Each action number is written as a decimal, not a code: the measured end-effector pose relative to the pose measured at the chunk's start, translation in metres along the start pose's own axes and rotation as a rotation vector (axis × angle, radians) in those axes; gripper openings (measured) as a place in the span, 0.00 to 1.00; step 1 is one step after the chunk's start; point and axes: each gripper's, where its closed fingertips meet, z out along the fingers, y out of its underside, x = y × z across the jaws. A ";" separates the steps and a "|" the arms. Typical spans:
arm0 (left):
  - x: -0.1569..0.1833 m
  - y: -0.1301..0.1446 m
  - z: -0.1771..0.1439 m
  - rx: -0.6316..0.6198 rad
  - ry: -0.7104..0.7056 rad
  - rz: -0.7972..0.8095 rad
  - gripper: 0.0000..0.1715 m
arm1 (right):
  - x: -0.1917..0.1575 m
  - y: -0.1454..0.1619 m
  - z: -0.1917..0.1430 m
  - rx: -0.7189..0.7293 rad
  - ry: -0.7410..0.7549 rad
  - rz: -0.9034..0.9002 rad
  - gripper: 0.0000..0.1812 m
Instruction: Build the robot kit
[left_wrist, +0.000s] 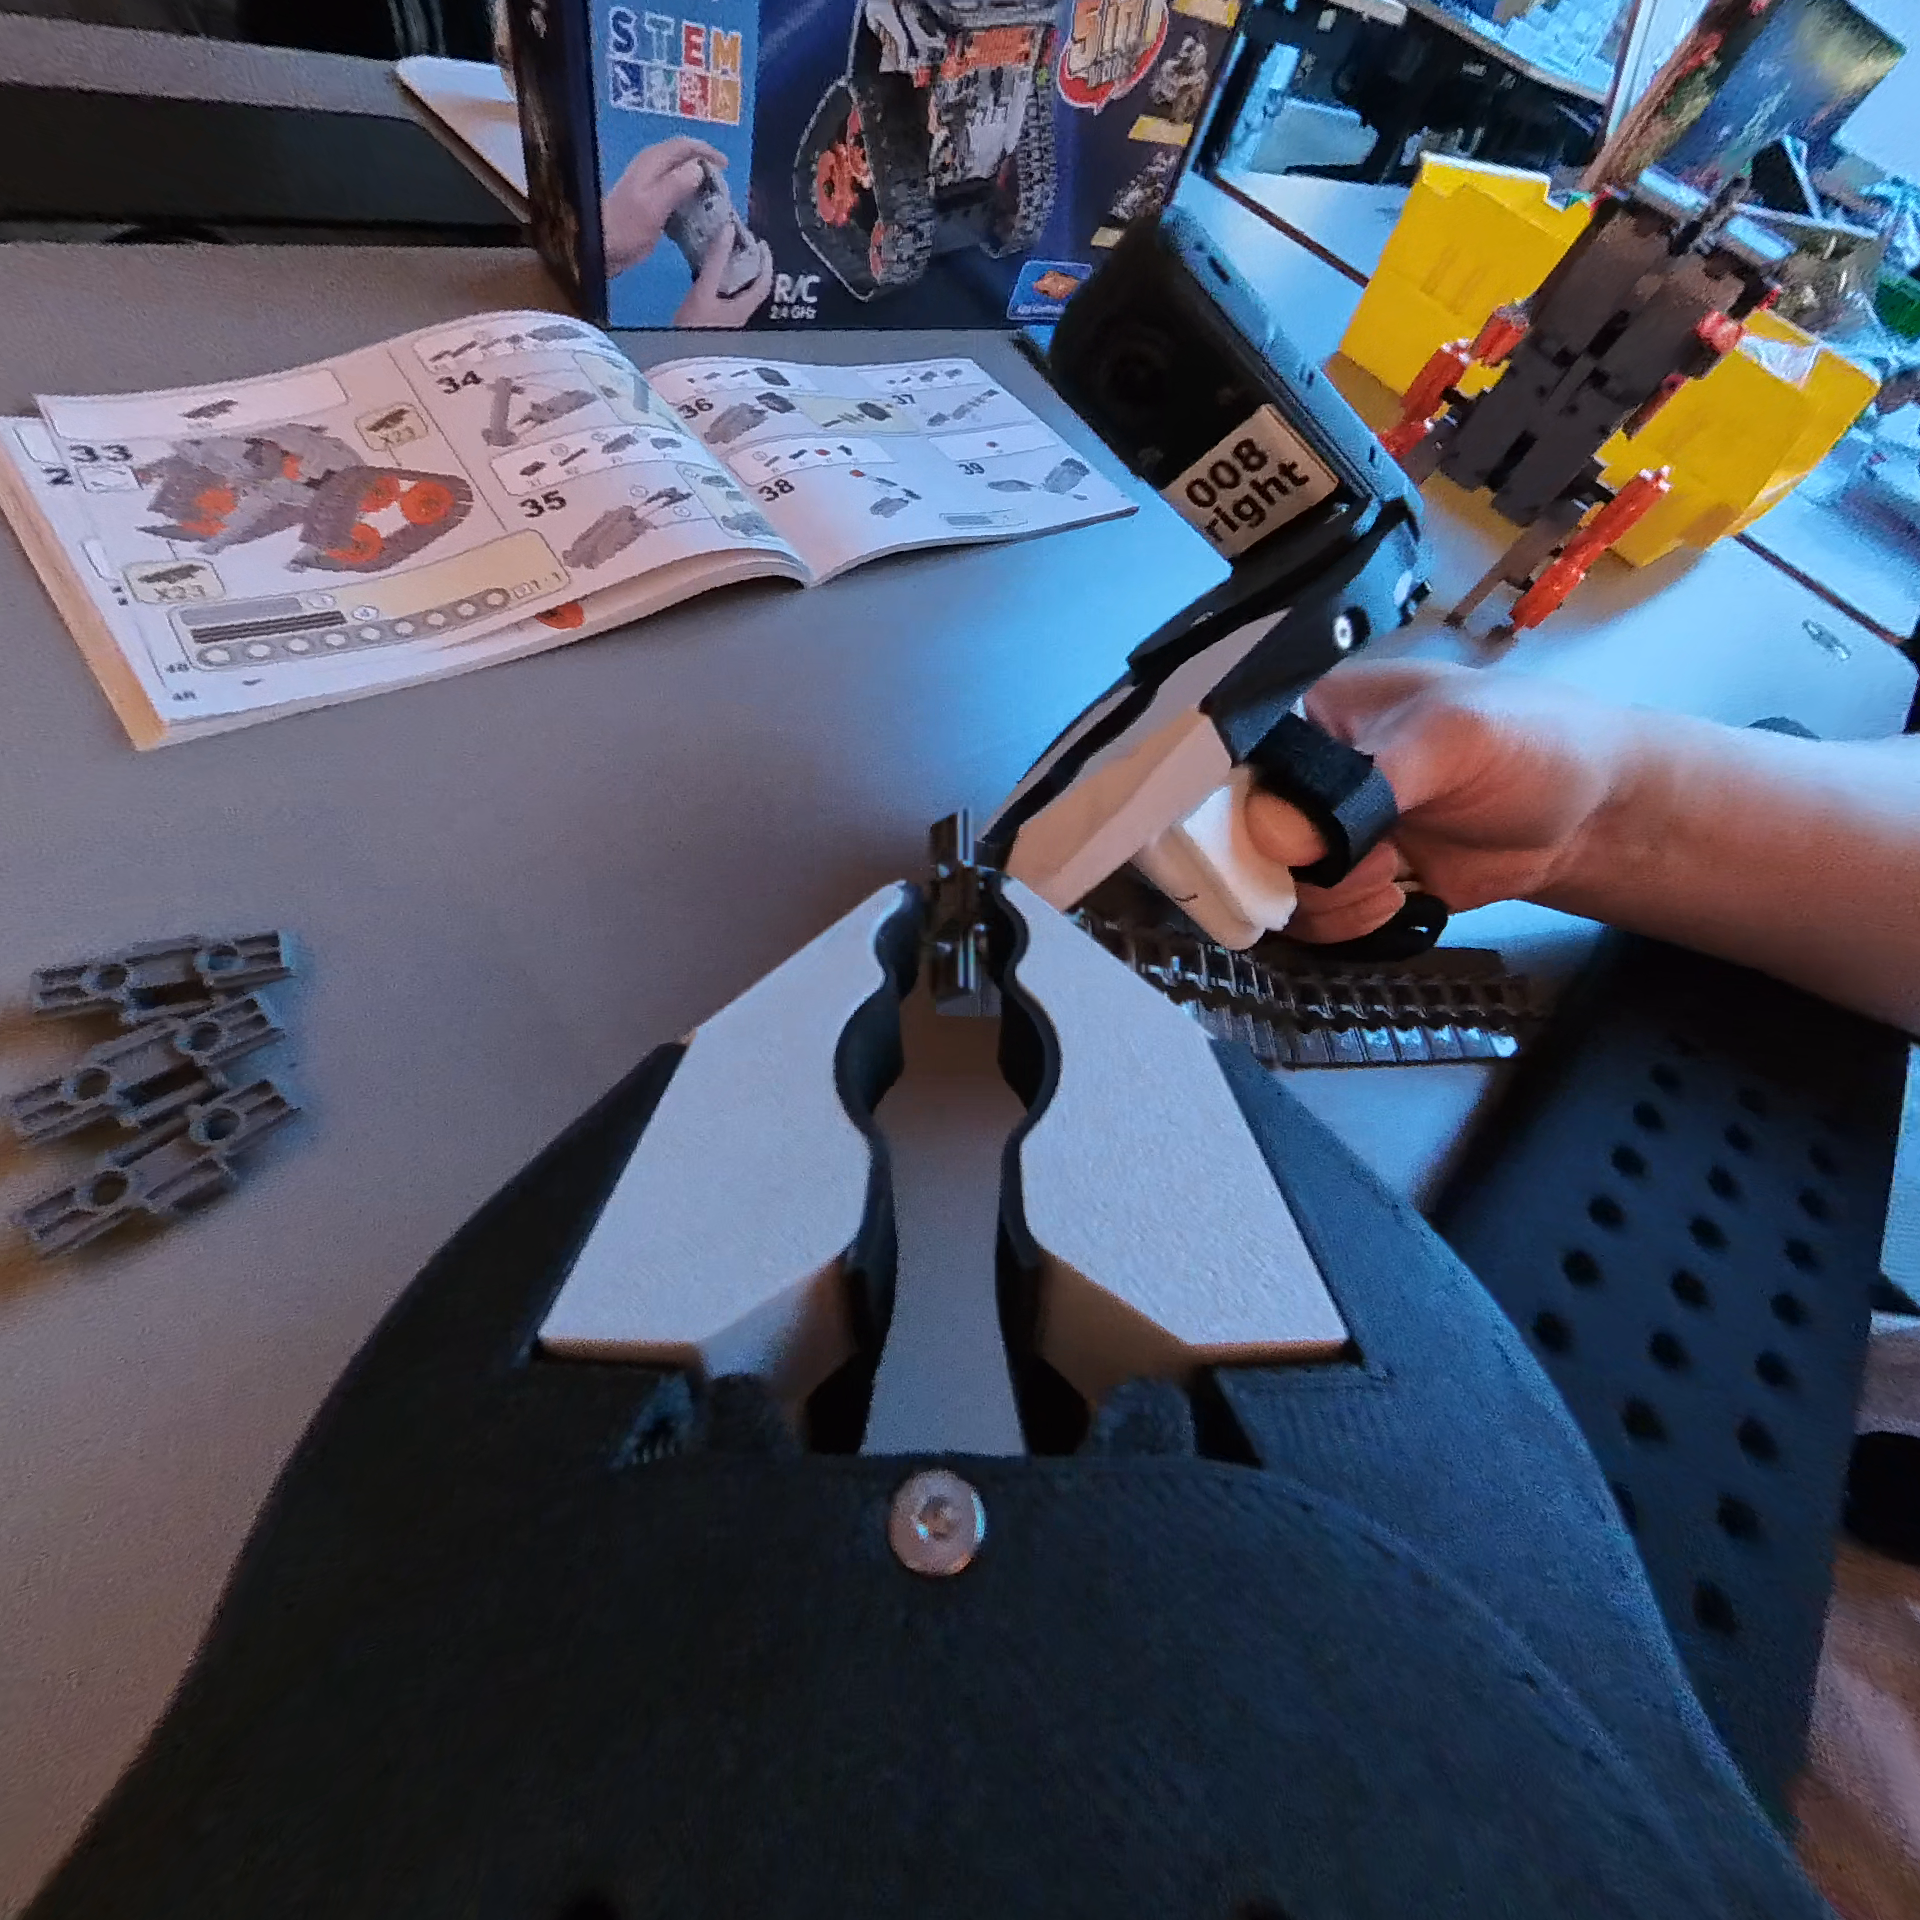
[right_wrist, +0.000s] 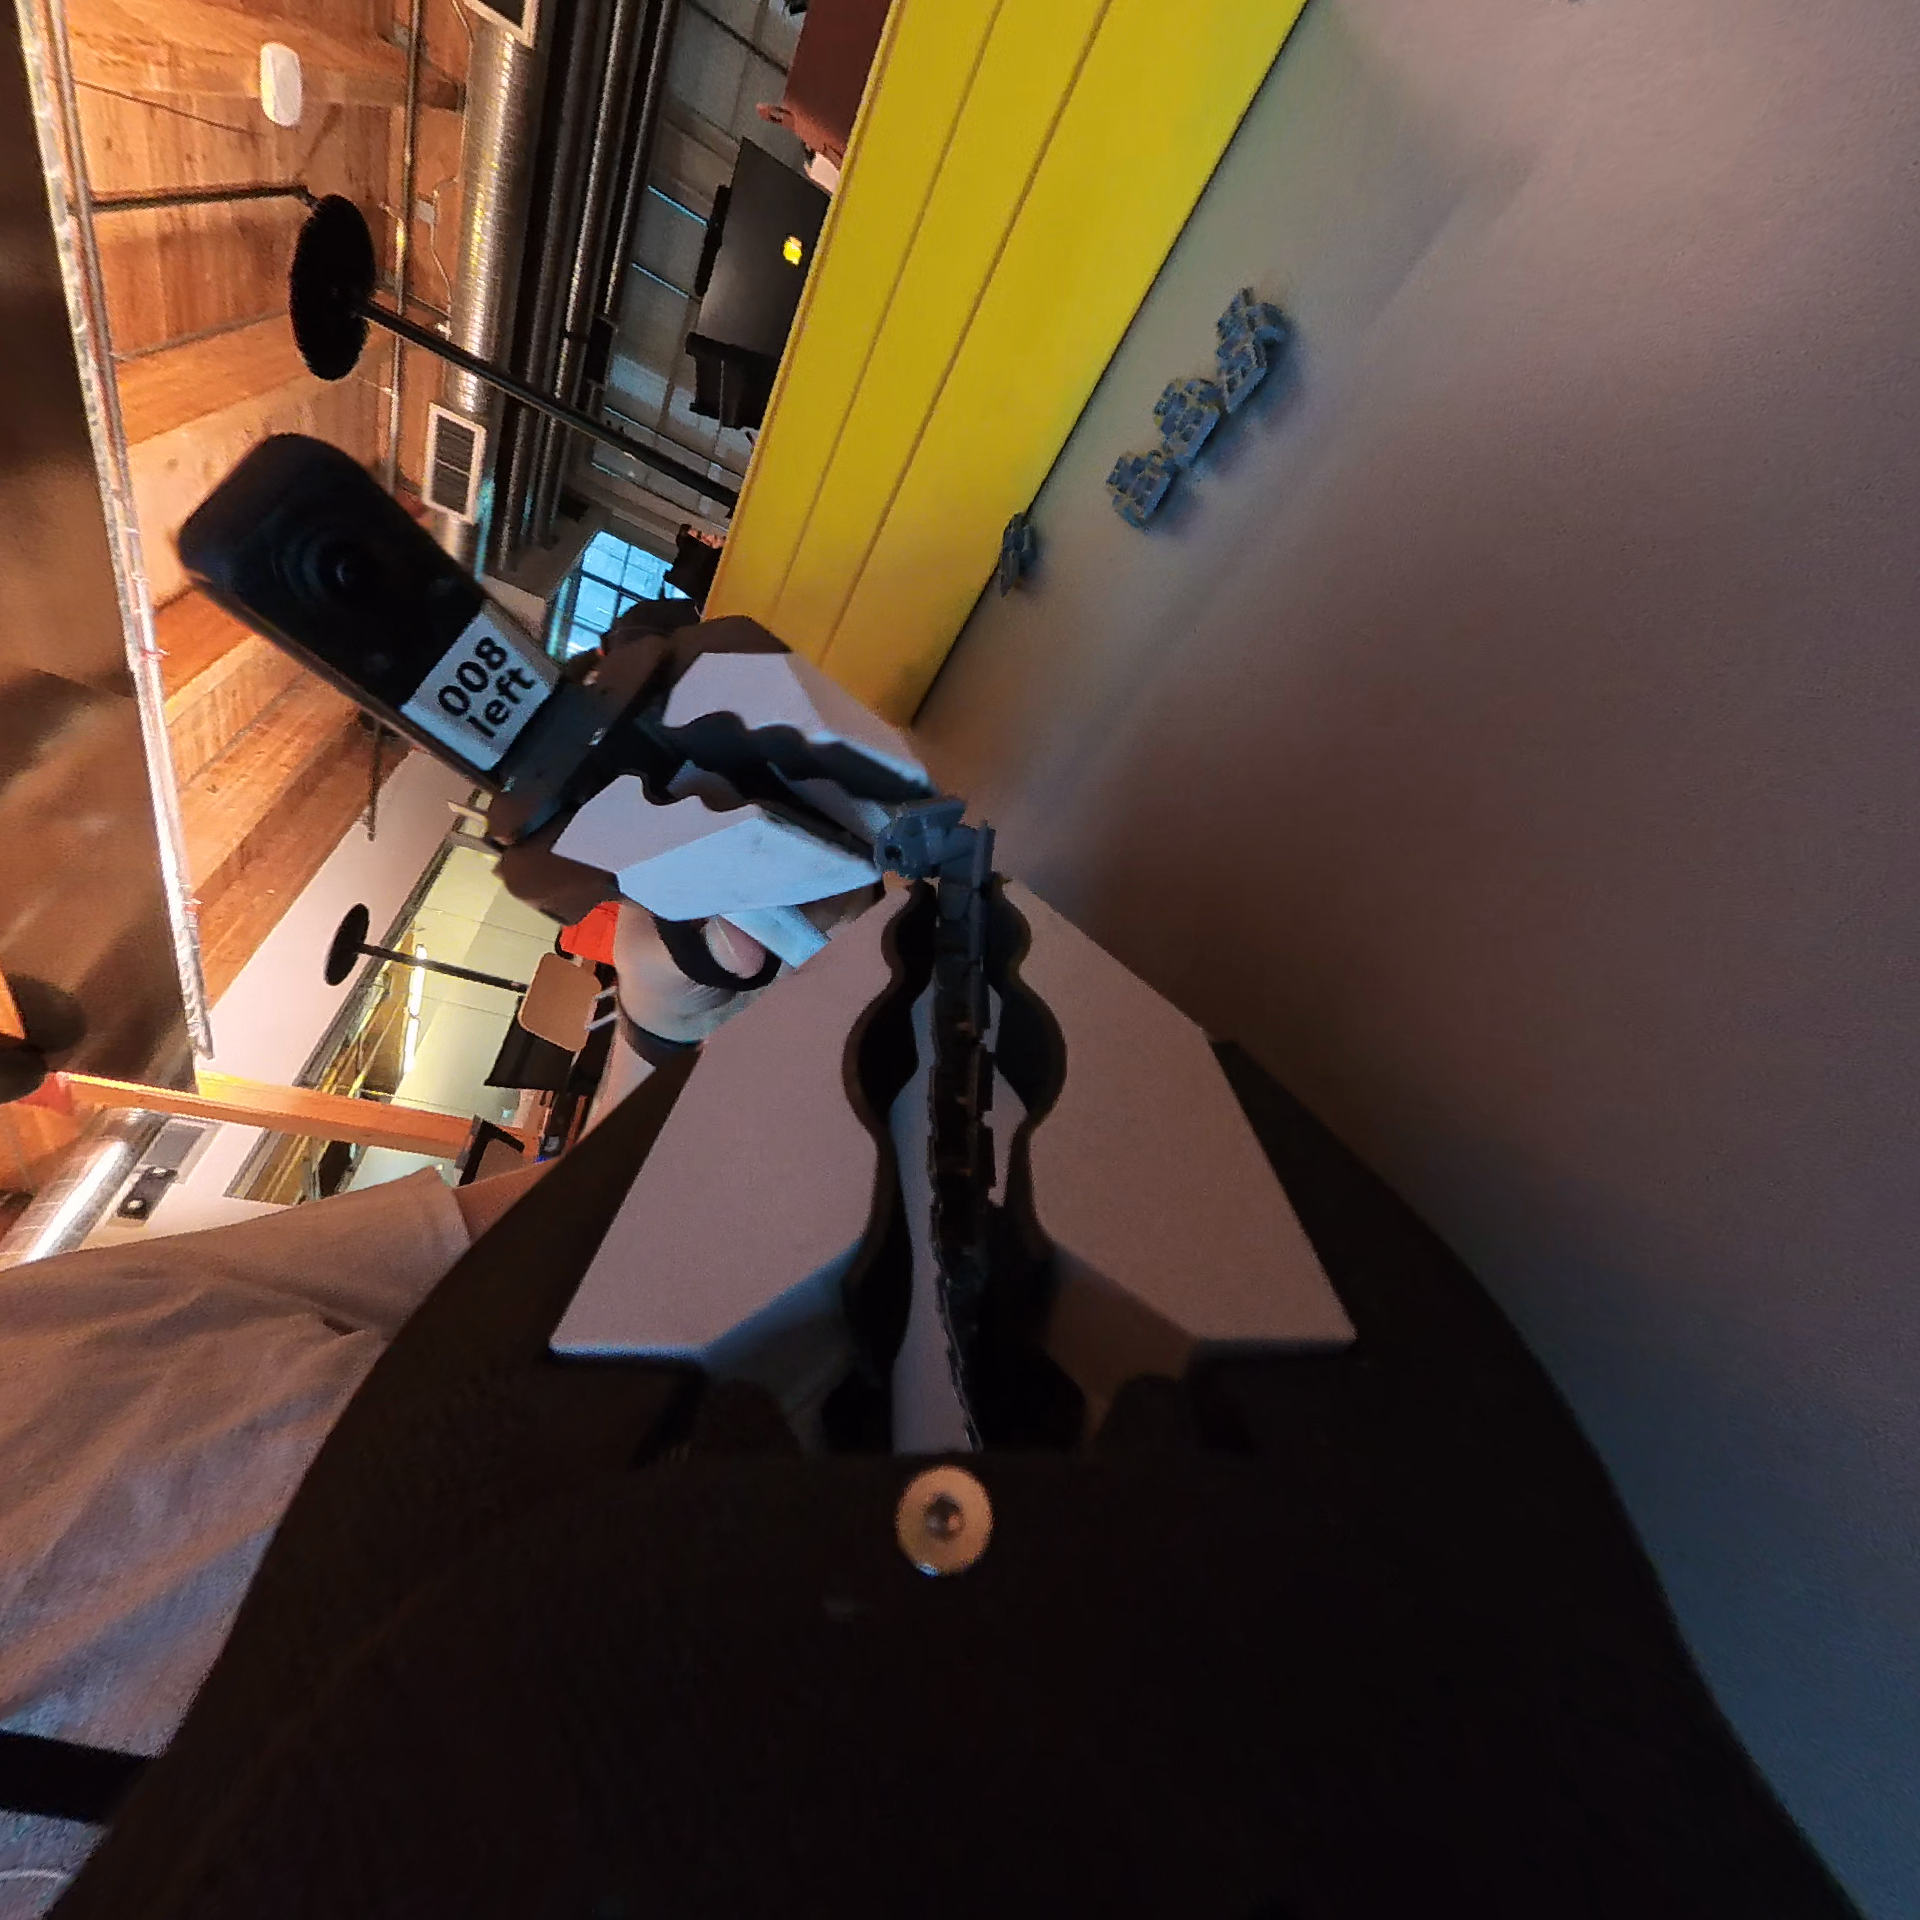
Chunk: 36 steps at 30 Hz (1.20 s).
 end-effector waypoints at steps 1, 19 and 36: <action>0.003 0.000 0.001 -0.004 0.012 0.007 0.02 | 0.001 0.000 0.000 0.004 0.008 -0.004 0.04; 0.001 0.002 0.000 -0.075 0.036 -0.022 0.08 | -0.002 -0.001 0.000 0.004 -0.021 0.014 0.04; 0.005 -0.002 -0.007 -0.053 0.163 -0.154 0.04 | -0.007 0.001 0.001 -0.005 -0.041 -0.013 0.04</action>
